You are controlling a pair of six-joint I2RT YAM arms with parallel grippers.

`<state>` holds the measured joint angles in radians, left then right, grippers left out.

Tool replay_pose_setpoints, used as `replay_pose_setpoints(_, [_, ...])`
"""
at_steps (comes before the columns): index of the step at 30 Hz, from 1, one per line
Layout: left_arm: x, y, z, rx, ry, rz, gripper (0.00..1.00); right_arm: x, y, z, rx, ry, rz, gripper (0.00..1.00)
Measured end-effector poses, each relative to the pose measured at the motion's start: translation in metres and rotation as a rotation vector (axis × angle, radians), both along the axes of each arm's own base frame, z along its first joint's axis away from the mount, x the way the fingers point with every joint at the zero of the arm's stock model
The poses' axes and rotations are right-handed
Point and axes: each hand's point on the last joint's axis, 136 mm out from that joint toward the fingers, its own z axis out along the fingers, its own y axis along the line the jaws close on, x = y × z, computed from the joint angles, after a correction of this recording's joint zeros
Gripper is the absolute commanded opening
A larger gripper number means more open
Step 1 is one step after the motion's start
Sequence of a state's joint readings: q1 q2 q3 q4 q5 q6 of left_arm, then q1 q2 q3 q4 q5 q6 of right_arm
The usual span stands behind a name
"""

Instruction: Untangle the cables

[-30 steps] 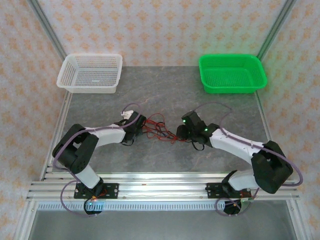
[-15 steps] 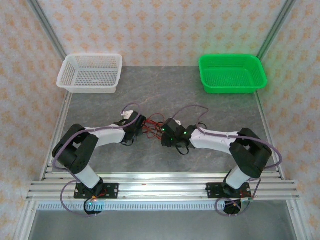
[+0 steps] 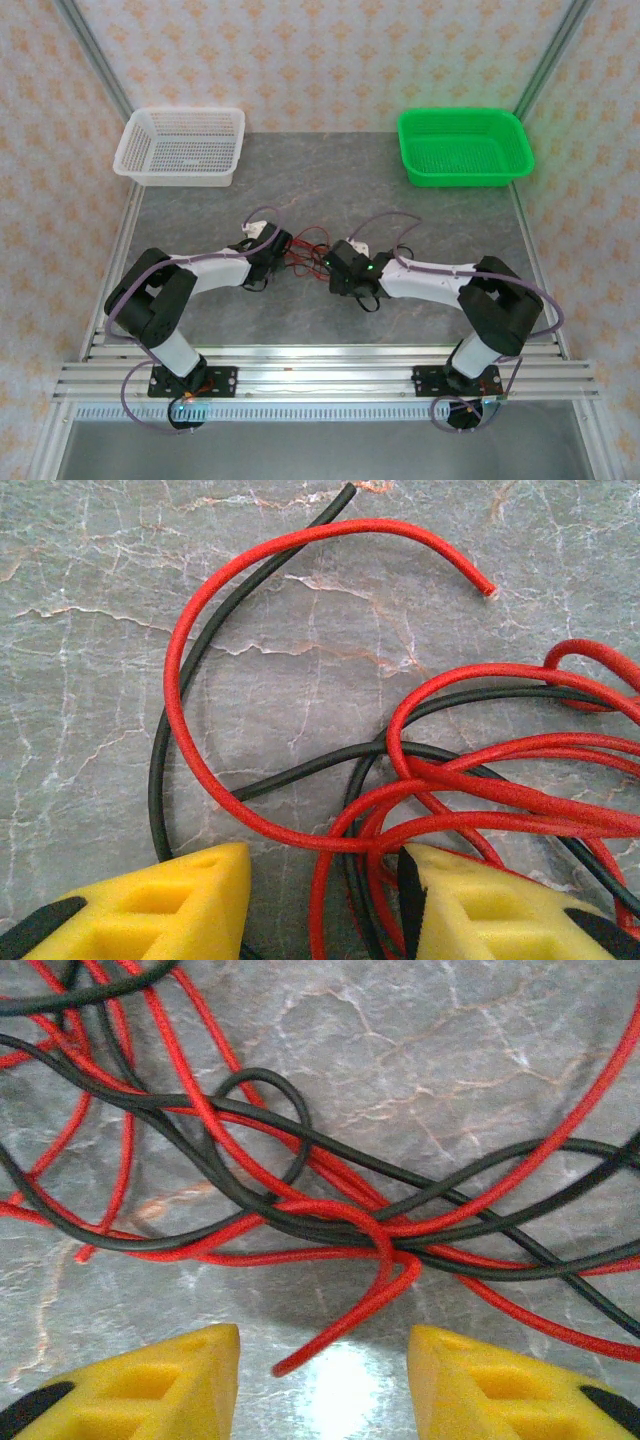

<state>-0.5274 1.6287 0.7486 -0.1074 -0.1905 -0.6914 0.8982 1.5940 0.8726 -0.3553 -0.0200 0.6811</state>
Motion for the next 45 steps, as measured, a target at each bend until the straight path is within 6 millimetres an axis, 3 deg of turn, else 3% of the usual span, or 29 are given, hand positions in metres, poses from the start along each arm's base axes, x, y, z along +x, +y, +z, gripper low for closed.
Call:
replay_pose_setpoints(2, [0.0, 0.0, 0.0, 0.0, 0.0, 0.0, 0.45, 0.0, -0.002, -0.001, -0.005, -0.003, -0.009, 0.39])
replay_pose_setpoints(7, [-0.001, 0.001, -0.001, 0.001, 0.001, 0.0, 0.45, 0.006, -0.004, -0.002, -0.017, -0.026, -0.038, 0.1])
replay_pose_setpoints(10, [-0.002, 0.002, -0.001, 0.001, -0.001, 0.001, 0.46, 0.009, -0.009, -0.001, -0.033, -0.047, -0.063, 0.0])
replay_pose_setpoints(14, [-0.002, 0.003, -0.001, 0.004, -0.007, 0.004, 0.48, 0.012, -0.022, 0.01, -0.073, -0.089, -0.092, 0.0])
replay_pose_setpoints(24, [0.0, 0.009, -0.002, -0.004, -0.02, 0.022, 0.48, 0.026, -0.043, 0.091, -0.04, -0.277, -0.007, 0.0])
replay_pose_setpoints(34, [-0.001, 0.009, -0.001, -0.006, -0.024, 0.022, 0.48, 0.042, -0.065, 0.115, -0.289, -0.326, 0.044, 0.0])
replay_pose_setpoints(40, [-0.001, 0.015, -0.001, -0.002, -0.025, 0.038, 0.5, 0.042, -0.104, 0.118, -0.457, -0.342, -0.065, 0.0])
replay_pose_setpoints(45, [-0.001, 0.018, -0.001, -0.001, -0.026, 0.044, 0.5, 0.044, -0.13, 0.125, -0.491, -0.356, -0.195, 0.03])
